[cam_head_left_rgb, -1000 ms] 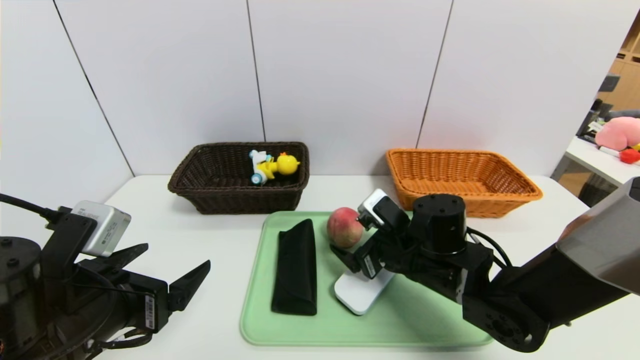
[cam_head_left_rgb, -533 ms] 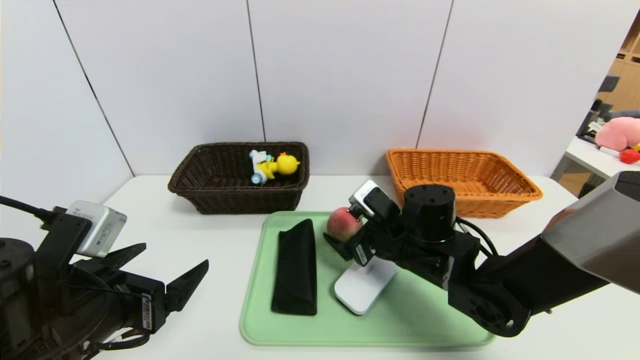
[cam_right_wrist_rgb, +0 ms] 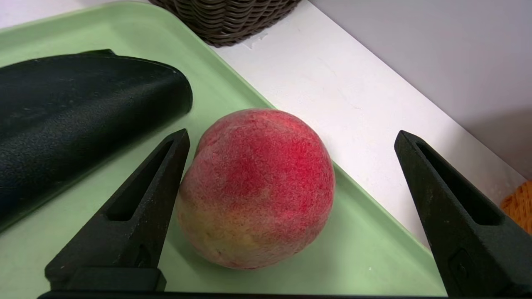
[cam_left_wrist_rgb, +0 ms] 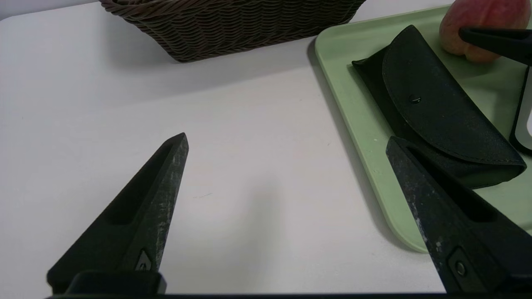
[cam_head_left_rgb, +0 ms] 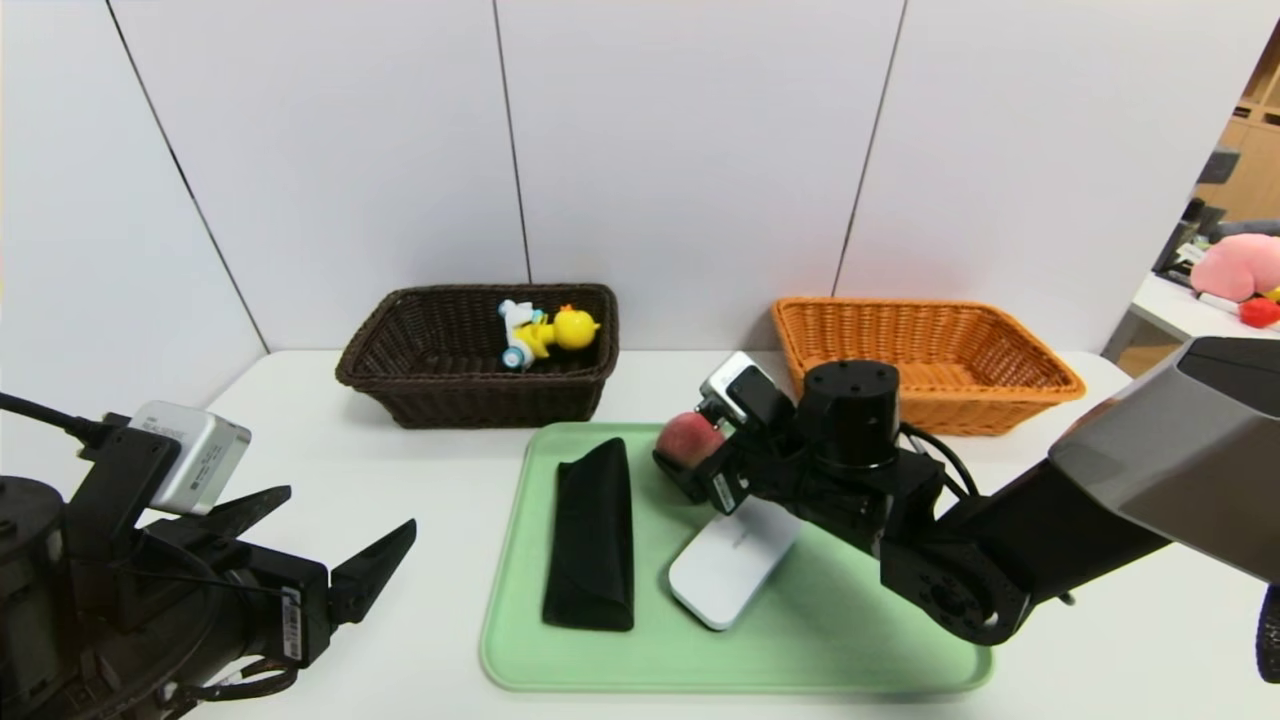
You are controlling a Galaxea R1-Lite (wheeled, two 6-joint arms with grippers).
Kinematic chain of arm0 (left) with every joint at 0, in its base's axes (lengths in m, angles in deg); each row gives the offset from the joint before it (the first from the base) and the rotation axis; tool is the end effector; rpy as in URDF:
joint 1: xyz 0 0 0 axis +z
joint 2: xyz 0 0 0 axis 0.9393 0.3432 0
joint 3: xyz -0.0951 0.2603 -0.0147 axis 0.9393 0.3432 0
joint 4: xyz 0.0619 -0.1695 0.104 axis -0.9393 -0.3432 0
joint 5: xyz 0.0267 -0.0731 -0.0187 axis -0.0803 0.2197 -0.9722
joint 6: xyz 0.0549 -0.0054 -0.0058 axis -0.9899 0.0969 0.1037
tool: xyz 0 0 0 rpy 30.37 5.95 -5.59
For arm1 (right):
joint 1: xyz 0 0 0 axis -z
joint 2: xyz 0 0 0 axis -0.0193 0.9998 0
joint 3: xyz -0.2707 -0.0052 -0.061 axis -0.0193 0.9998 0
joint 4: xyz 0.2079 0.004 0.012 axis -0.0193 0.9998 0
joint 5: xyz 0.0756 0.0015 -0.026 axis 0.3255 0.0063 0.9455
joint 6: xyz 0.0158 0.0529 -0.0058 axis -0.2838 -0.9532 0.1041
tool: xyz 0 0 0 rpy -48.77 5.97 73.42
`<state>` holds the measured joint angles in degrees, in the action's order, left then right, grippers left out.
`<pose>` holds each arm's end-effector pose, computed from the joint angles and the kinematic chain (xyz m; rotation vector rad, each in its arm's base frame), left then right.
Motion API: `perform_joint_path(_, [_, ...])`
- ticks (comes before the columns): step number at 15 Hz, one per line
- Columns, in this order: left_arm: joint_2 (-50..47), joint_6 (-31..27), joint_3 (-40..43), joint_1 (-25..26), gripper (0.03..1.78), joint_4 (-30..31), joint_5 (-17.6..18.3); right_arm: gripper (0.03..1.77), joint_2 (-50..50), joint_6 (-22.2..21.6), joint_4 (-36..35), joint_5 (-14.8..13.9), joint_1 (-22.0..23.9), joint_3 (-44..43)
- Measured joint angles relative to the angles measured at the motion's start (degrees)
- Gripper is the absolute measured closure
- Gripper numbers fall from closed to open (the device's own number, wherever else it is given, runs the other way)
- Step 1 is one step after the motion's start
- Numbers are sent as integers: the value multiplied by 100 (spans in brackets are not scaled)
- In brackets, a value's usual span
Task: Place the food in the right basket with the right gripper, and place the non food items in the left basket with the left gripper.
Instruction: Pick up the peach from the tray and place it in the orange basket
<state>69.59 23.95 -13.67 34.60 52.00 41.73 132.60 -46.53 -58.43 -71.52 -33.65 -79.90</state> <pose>0.1770 -0.1001 0.1240 0.0470 0.2789 -0.2174 0.3335 0.2312 0.0514 -0.4127 0.1156 0.6358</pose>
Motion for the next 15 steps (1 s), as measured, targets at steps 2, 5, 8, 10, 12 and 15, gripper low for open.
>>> perform_joint_path(2, [0,0,-2,-2,12,0,-5,10,28,6,0,-2,17,-11])
perform_joint_path(5, [0,-2,-7,-2,12,5,-5,13,56,16,-2,-2,11,-22])
perform_joint_path(8, [-2,0,-9,0,12,7,-13,63,76,33,-9,0,-9,-28])
perform_joint_path(10, [-2,0,-13,0,12,10,-11,82,74,59,-22,0,-16,-35])
perform_joint_path(12, [-2,-6,-20,5,12,10,-18,89,63,66,-20,-5,-20,-39])
perform_joint_path(15, [-2,-9,-22,7,12,10,-20,93,44,74,-11,-6,-27,-39])
